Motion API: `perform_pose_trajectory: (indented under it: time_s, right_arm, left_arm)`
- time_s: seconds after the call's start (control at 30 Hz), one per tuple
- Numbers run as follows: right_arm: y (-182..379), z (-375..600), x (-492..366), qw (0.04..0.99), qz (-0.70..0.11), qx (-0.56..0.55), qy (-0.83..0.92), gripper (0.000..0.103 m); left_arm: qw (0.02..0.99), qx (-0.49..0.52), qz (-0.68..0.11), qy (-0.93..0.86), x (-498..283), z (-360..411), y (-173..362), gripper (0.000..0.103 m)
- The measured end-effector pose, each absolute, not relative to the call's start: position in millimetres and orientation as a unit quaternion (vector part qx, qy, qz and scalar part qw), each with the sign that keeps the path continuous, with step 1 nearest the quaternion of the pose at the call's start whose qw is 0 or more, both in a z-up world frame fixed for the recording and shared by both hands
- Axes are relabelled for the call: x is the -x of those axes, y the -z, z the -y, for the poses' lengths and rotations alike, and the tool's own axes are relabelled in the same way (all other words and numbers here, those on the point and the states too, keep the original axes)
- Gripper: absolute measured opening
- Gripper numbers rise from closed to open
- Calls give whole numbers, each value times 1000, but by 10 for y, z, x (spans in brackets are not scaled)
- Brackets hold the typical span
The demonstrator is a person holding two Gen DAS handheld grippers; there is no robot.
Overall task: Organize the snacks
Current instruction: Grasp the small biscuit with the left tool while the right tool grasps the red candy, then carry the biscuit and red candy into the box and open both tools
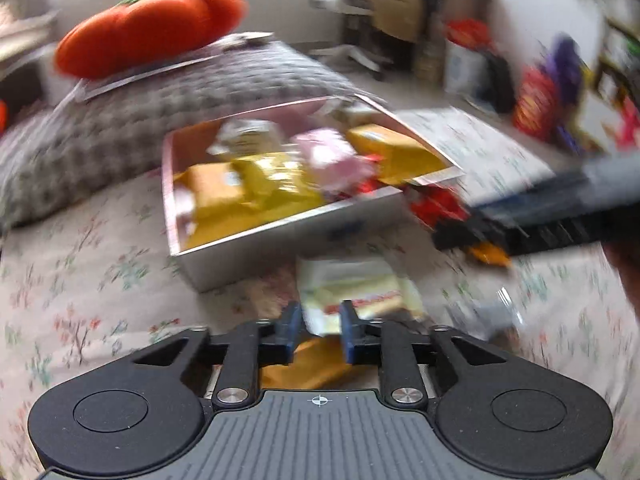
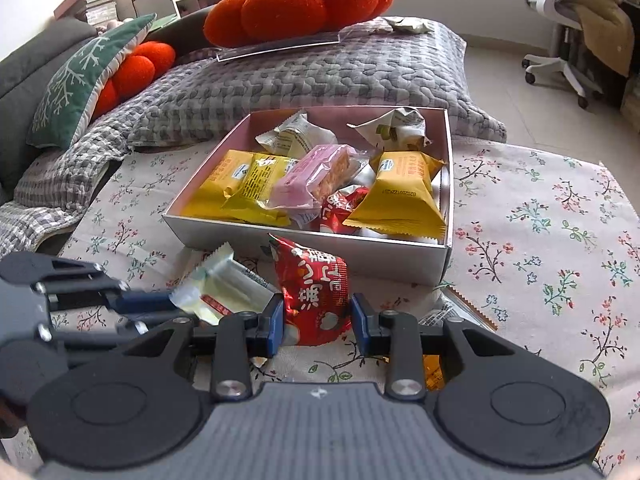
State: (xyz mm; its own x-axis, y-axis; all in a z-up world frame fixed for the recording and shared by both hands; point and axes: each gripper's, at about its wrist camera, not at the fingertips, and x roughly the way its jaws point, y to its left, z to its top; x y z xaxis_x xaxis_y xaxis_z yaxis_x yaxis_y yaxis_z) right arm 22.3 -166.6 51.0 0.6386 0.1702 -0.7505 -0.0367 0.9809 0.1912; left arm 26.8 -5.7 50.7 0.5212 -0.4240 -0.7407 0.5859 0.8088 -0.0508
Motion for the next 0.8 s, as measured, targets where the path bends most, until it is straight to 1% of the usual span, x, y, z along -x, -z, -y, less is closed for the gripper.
perform_pose_trajectory:
  time_s: [0.03, 0.07, 0.17, 0.33, 0.4, 0.5, 0.53, 0.6, 0.67, 0.8]
  right_arm:
    - [-511, 1665, -225, 902, -421, -80, -57, 31]
    - [-508, 1660, -226, 902, -421, -80, -57, 31]
    - [-497, 1647, -230, 901, -422, -78, -56, 31]
    - [-490, 1654, -239, 901, -423, -80, -51, 31]
    - [-486, 1665, -242, 901, -424, -81, -47, 31]
    - [-476, 1671, -258, 900, -425, -84, -45, 31]
    - [-474, 1667, -261, 900, -425, -84, -46, 31]
    - [-472, 1646, -254, 900, -425, -82, -50, 32]
    - [-478, 1636, -239, 901, -424, -79, -51, 31]
    - [-508, 1700, -241, 902, -419, -91, -44, 31]
  left_arm:
    - [870, -93, -399, 276, -322, 40, -482, 39]
    - [872, -90, -403, 263, -363, 42, -448, 42]
    - [877, -89, -406, 239, -463, 101, -353, 43]
    - [881, -16, -428, 200, -722, 57, -254, 44]
    - [881, 1, -430, 197, -754, 17, -196, 42]
    - [886, -44, -420, 191, -687, 139, -192, 37]
    - [888, -59, -416, 187, -666, 193, -186, 33]
    - [890, -67, -414, 180, -651, 212, -190, 32]
    - [892, -50, -418, 166, -678, 129, -245, 32]
    - [905, -32, -395, 153, -672, -58, -429, 32]
